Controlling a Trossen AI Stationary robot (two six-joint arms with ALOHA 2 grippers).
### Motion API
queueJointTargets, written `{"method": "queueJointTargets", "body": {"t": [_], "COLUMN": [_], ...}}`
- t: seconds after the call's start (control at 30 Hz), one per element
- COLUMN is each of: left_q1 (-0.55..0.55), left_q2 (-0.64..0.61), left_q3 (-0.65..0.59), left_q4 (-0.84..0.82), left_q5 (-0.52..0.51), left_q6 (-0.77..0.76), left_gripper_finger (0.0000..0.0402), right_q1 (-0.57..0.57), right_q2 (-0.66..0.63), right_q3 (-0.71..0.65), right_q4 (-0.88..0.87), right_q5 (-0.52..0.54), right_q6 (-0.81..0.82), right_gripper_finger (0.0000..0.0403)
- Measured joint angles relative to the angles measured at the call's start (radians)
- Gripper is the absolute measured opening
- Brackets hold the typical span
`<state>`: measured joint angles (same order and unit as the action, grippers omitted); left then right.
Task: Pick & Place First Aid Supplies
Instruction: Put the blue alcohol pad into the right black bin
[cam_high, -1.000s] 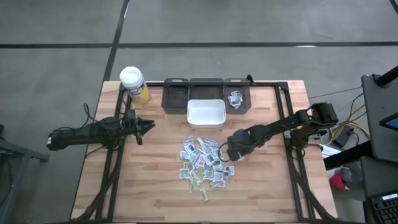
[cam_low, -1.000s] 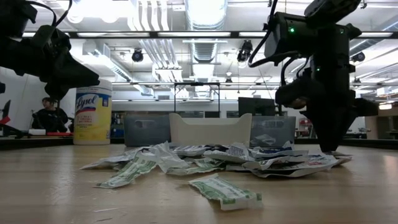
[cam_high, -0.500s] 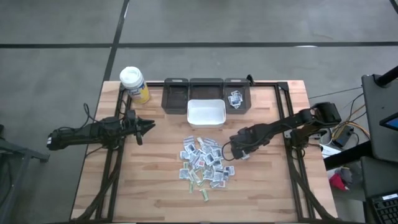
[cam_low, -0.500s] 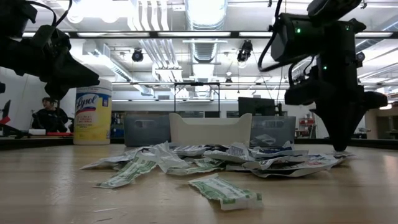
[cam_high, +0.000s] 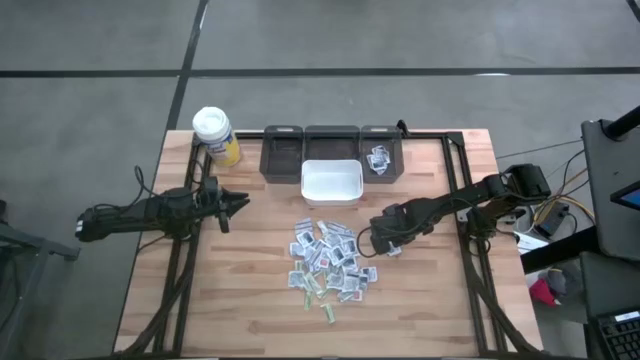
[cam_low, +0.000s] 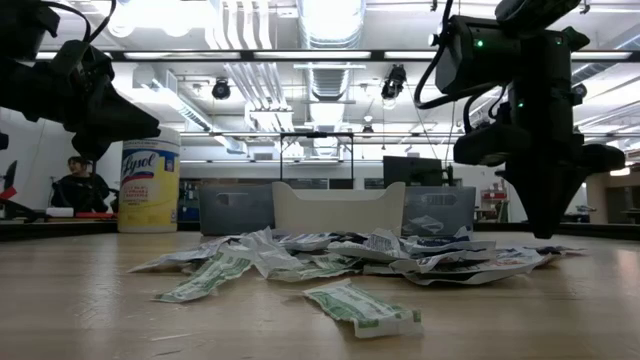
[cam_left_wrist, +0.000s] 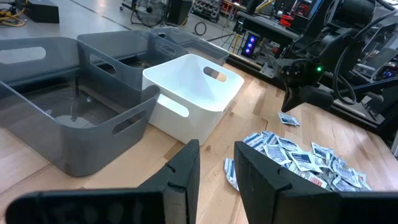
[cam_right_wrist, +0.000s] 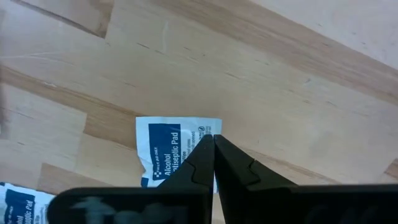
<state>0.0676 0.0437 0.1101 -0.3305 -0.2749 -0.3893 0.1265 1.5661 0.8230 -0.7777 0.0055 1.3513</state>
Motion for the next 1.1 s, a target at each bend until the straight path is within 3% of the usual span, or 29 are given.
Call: {"method": "queueJointTargets", "body": {"t": [0.5,0.87,1.1], "left_q1": [0.0,0.0,0.0], "left_q2": [0.0,0.0,0.0], "left_q3": [0.0,0.0,0.0], "left_q4": [0.0,0.0,0.0], "left_q5": [0.0,0.0,0.0], "left_q6": [0.0,0.0,0.0], "left_gripper_finger": [0.0094,0.0094,0.0094], "right_q1": [0.0,0.006,0.006], "right_q2": [0.021,0.092,0.093], "right_q3": [-0.002,-0.005,-0.007], "right_q4": [0.015,0.063,0.053], "right_q5": [-0.003,-0.013,-0.015], "right_q6": [0.0,0.003,-0.012], "right_gripper_finger": [0.0114,0.0108,0.0069]}}
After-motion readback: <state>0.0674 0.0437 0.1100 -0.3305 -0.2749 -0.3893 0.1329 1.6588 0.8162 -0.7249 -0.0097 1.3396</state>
